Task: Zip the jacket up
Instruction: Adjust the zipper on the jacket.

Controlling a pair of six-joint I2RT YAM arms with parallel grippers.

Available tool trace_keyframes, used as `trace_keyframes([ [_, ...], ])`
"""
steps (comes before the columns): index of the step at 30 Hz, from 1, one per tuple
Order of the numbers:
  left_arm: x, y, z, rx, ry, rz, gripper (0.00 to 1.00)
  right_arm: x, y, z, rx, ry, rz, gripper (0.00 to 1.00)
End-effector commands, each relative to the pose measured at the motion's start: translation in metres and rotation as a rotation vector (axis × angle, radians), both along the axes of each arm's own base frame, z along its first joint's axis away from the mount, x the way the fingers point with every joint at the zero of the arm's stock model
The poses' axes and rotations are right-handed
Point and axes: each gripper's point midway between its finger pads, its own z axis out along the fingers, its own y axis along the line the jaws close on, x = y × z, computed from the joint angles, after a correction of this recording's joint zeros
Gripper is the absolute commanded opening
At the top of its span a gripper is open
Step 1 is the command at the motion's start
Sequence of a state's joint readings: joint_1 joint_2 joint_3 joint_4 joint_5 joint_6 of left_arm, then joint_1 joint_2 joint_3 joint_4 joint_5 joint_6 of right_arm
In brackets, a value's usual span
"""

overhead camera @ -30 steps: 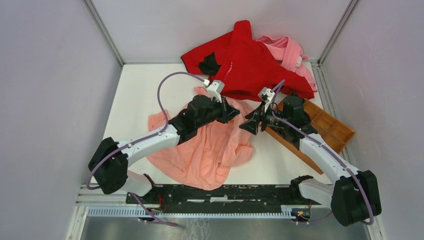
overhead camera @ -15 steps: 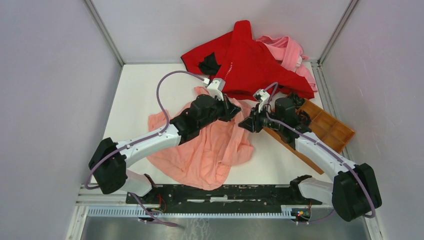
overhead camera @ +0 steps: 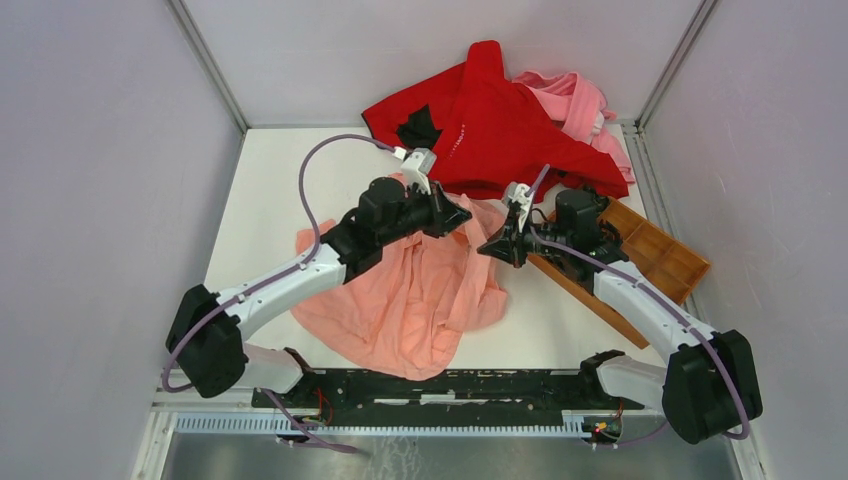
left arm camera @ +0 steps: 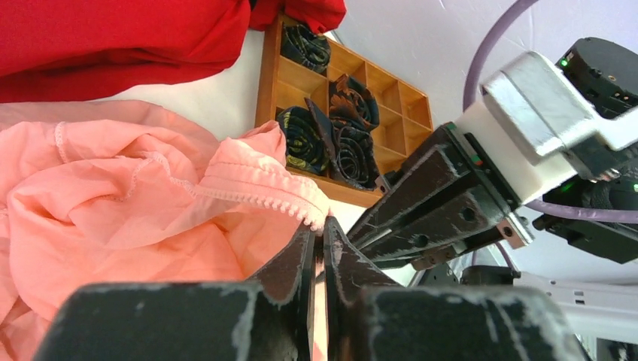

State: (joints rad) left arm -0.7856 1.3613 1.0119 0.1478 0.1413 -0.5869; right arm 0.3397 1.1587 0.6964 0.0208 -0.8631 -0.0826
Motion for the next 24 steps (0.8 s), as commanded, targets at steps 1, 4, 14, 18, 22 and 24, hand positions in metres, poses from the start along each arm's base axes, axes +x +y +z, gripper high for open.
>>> trace_keyframes([
  [1,-0.003,0.000,0.022,-0.063,-0.070,-0.153,0.13,-0.020,0.012,0.019,0.069,-0.067,0.183,0.02],
  [4,0.001,-0.006,0.013,-0.071,-0.023,-0.223,0.16,-0.025,0.014,0.018,0.081,-0.053,0.210,0.02],
  [14,0.014,-0.012,0.012,-0.139,0.048,-0.283,0.02,-0.003,-0.003,0.002,-0.048,-0.084,0.067,0.31],
  [18,0.012,-0.008,0.016,-0.139,0.040,-0.259,0.02,0.001,-0.002,0.015,-0.028,-0.094,0.063,0.52],
  [22,0.010,-0.006,0.016,-0.142,0.049,-0.251,0.02,0.002,0.009,0.037,0.044,-0.058,0.095,0.64],
  [24,0.009,-0.006,0.017,-0.141,0.050,-0.247,0.02,0.003,0.013,0.048,0.077,-0.032,0.099,0.67],
])
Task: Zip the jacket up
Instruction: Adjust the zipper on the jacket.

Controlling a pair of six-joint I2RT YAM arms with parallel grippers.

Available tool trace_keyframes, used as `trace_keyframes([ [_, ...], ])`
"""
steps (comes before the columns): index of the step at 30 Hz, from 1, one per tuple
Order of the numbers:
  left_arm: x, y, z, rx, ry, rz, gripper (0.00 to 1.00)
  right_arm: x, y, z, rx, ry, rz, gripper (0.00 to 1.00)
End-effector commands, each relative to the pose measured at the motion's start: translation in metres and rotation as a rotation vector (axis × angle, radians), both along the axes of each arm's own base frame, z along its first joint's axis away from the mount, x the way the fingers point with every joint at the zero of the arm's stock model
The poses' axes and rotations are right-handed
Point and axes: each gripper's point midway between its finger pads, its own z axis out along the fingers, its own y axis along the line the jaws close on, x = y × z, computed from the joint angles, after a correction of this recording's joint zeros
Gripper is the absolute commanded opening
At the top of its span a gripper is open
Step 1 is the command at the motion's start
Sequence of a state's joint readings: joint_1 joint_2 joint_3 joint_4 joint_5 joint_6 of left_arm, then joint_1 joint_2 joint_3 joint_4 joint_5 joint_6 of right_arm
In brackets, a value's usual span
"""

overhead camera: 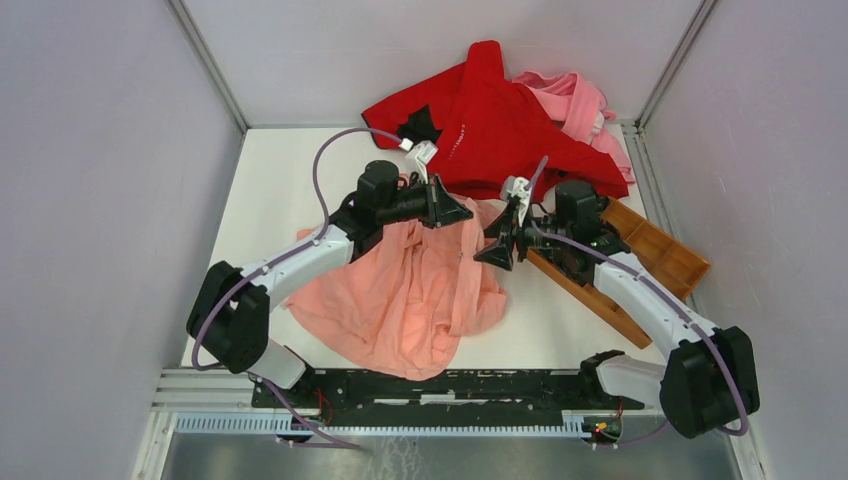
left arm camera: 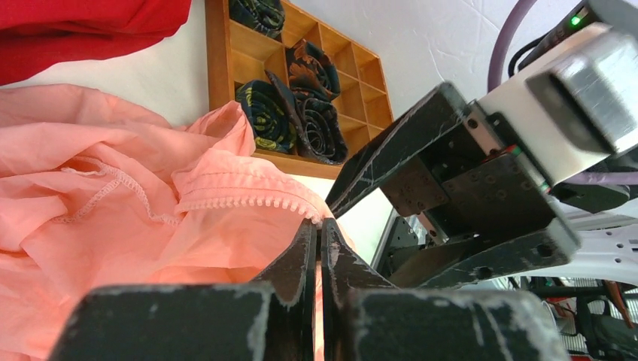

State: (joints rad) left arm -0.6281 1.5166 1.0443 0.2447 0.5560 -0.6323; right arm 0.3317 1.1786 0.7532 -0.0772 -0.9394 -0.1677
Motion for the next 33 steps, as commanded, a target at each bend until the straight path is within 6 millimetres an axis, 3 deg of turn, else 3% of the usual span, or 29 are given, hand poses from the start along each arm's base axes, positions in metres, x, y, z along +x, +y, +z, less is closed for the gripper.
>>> trace_keyframes([
  [1,-0.005,-0.002,0.041,-0.076,-0.058,-0.003,0.02,0.012,0.013,0.048,0.103,-0.014,0.013,0.69],
  [7,-0.009,-0.007,0.048,-0.082,-0.069,-0.011,0.02,0.024,0.022,0.047,0.104,0.068,-0.051,0.72],
  [11,-0.010,-0.008,0.051,-0.085,-0.073,-0.015,0.02,0.034,0.022,0.033,0.065,0.089,-0.098,0.65],
  [13,-0.010,-0.008,0.050,-0.082,-0.072,-0.014,0.02,0.034,0.022,0.031,0.063,0.095,-0.095,0.57],
  [17,-0.009,-0.006,0.049,-0.073,-0.079,-0.004,0.02,0.029,0.026,0.037,0.087,0.084,-0.057,0.24],
  [21,-0.006,-0.004,0.048,-0.064,-0.093,0.009,0.04,0.021,0.028,0.043,0.118,0.065,-0.007,0.06],
  [24,-0.005,0.000,0.051,-0.062,-0.136,0.027,0.15,0.008,0.030,0.048,0.149,0.048,0.058,0.00],
  [28,-0.008,0.018,0.060,-0.049,-0.265,0.078,0.41,-0.002,0.026,0.047,0.159,0.016,0.117,0.00],
  [31,-0.020,0.038,0.062,-0.020,-0.400,0.098,0.61,-0.005,0.022,0.045,0.151,-0.023,0.152,0.00],
  [33,-0.036,0.050,0.053,0.001,-0.495,0.066,0.68,-0.007,0.021,0.045,0.140,-0.058,0.178,0.00],
])
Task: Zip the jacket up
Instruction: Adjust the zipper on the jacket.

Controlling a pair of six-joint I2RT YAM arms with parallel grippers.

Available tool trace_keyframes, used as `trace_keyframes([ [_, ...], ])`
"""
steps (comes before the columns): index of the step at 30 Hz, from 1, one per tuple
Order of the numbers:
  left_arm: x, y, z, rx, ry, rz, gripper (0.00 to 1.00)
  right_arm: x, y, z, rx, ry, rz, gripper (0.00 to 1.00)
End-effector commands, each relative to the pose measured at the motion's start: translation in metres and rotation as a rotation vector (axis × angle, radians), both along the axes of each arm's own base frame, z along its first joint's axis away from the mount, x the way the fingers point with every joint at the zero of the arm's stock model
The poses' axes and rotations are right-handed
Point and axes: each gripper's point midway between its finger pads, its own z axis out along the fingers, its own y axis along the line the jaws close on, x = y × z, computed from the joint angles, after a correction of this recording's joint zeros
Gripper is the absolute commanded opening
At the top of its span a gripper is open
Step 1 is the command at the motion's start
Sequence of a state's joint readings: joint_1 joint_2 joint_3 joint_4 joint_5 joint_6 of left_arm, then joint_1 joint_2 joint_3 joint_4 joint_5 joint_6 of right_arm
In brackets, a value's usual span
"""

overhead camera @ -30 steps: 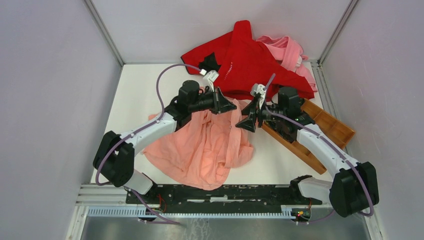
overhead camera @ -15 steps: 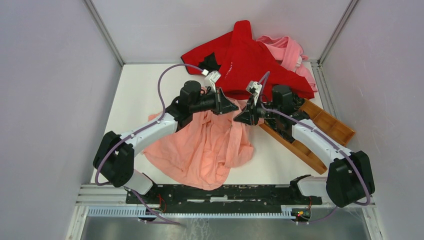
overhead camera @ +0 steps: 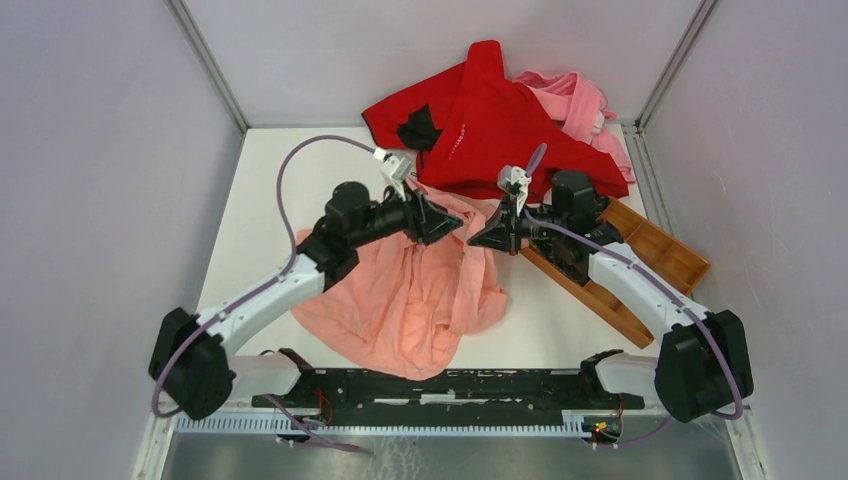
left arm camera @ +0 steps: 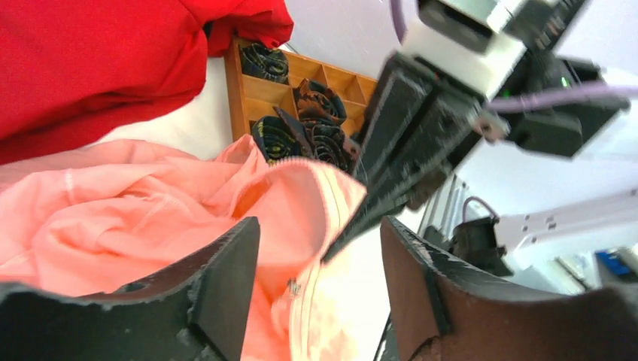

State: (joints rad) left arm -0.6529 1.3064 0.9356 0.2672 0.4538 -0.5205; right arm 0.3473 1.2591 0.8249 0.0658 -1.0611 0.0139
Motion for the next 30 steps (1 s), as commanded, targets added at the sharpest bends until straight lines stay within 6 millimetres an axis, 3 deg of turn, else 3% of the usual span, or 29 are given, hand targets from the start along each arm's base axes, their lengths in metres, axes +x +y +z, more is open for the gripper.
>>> trace_keyframes([
  [1,-0.025,0.029,0.012,0.028,-0.345,-0.017,0.69,-0.010,-0.004,0.011,0.015,-0.142,0.092,0.00],
  [6,-0.073,0.050,-0.019,-0.006,-0.547,-0.111,0.70,-0.013,-0.008,0.007,-0.031,-0.225,0.136,0.00],
  [10,-0.090,0.055,-0.049,-0.001,-0.632,-0.162,0.71,-0.014,-0.008,0.006,-0.038,-0.254,0.163,0.00],
  [14,-0.086,0.049,-0.075,0.064,-0.637,-0.215,0.70,-0.013,-0.007,0.005,-0.042,-0.289,0.171,0.00],
  [25,-0.051,0.011,-0.108,0.110,-0.669,-0.311,0.64,-0.012,-0.007,-0.002,-0.055,-0.322,0.195,0.00],
  [30,-0.044,-0.006,-0.121,0.133,-0.684,-0.387,0.56,-0.011,-0.007,-0.002,-0.058,-0.324,0.195,0.00],
])
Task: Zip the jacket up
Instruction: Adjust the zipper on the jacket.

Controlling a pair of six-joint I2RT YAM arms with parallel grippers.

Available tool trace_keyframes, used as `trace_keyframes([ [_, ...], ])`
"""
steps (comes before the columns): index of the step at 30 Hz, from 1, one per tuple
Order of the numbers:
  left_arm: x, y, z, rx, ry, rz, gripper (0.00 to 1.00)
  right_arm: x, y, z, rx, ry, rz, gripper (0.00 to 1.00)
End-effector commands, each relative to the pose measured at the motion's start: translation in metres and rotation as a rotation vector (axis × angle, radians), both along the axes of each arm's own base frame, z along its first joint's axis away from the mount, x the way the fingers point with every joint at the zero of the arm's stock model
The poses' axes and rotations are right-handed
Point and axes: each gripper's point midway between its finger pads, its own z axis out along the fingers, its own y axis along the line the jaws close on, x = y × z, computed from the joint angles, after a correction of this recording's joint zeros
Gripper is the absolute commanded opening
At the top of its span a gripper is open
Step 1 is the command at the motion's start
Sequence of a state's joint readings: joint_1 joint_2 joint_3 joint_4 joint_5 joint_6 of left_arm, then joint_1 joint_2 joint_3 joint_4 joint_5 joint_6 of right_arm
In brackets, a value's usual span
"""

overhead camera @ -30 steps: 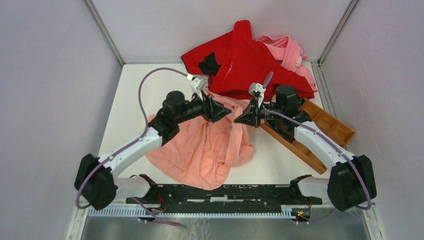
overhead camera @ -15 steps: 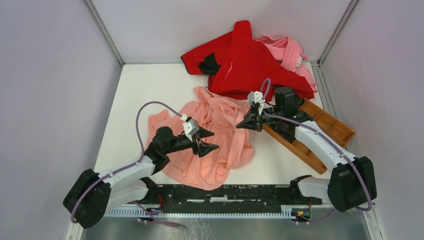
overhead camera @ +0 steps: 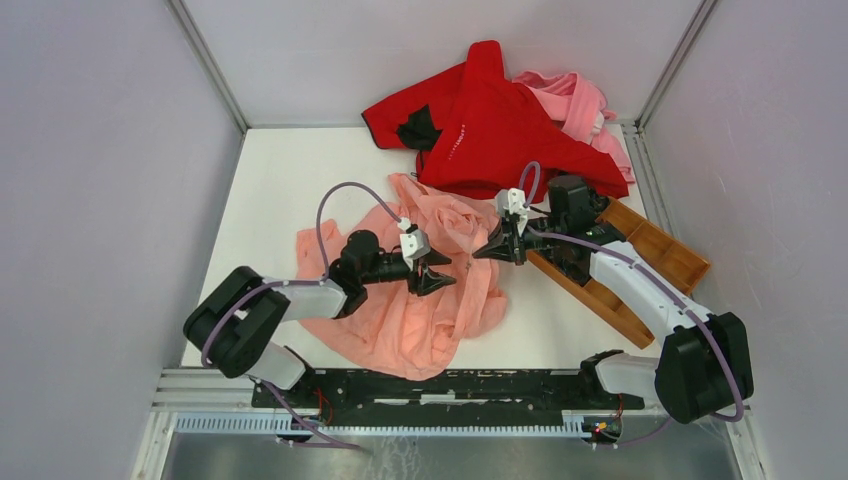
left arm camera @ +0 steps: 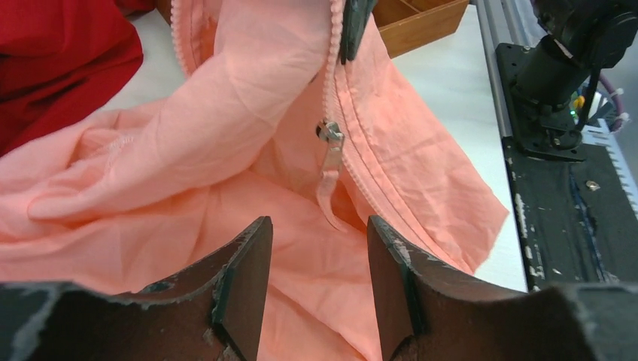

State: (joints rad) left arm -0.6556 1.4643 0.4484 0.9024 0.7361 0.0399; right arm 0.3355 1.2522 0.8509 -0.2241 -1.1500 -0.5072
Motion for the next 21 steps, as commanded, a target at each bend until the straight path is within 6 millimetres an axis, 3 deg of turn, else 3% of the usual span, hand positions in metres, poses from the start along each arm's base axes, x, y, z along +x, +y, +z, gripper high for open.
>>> trace_keyframes([
  [1,0.008,-0.020,0.013,-0.007,-0.154,-0.091,0.54,0.006,0.004,0.019,0.029,-0.067,0.027,0.00],
  [6,0.011,-0.027,-0.009,0.046,-0.136,-0.110,0.51,0.005,0.004,0.020,0.032,-0.067,0.032,0.00],
  [12,0.017,-0.035,-0.022,0.068,-0.111,-0.119,0.46,0.003,0.005,0.020,0.035,-0.066,0.037,0.00],
  [21,0.010,-0.053,-0.021,0.044,-0.119,-0.166,0.47,0.002,0.004,0.018,0.036,-0.063,0.036,0.00],
])
